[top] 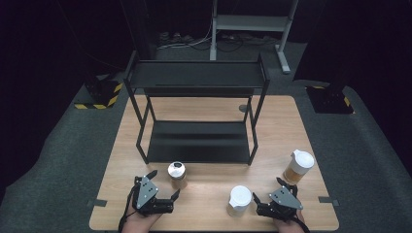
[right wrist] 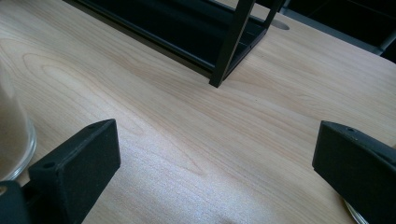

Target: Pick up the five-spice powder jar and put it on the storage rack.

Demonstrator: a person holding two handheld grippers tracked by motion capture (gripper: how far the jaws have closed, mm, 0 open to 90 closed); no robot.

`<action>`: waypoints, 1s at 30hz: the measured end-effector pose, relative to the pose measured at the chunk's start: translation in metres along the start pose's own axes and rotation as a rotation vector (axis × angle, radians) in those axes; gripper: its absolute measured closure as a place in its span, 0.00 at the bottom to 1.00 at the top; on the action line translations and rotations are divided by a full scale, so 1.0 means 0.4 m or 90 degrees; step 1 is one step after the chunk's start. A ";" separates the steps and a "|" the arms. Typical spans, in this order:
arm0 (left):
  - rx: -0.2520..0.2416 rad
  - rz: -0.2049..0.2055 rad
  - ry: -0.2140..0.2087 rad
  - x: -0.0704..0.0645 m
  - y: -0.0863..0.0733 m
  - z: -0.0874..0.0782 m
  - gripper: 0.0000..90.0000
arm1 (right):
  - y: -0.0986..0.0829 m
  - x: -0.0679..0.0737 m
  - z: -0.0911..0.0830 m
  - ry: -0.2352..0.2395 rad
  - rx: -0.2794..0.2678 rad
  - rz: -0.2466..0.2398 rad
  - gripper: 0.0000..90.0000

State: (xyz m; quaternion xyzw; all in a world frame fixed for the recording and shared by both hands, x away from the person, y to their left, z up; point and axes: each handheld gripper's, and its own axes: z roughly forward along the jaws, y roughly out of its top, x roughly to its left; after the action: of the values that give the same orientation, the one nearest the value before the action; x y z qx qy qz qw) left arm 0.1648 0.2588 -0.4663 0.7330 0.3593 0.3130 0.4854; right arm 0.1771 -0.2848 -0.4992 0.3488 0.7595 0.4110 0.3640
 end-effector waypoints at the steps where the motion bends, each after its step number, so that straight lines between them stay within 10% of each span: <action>1: 0.000 0.001 -0.001 0.002 0.002 0.003 0.01 | 0.000 0.000 0.000 0.000 0.000 0.000 0.00; 30: -0.003 -0.024 -0.014 0.011 0.010 0.078 0.01 | -0.003 -0.001 -0.001 0.001 -0.004 0.002 0.00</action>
State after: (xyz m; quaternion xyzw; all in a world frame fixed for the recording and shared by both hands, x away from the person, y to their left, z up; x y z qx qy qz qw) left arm 0.1932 0.2460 -0.4723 0.7283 0.3669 0.2967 0.4969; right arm 0.1767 -0.2858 -0.4998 0.3486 0.7582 0.4140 0.3636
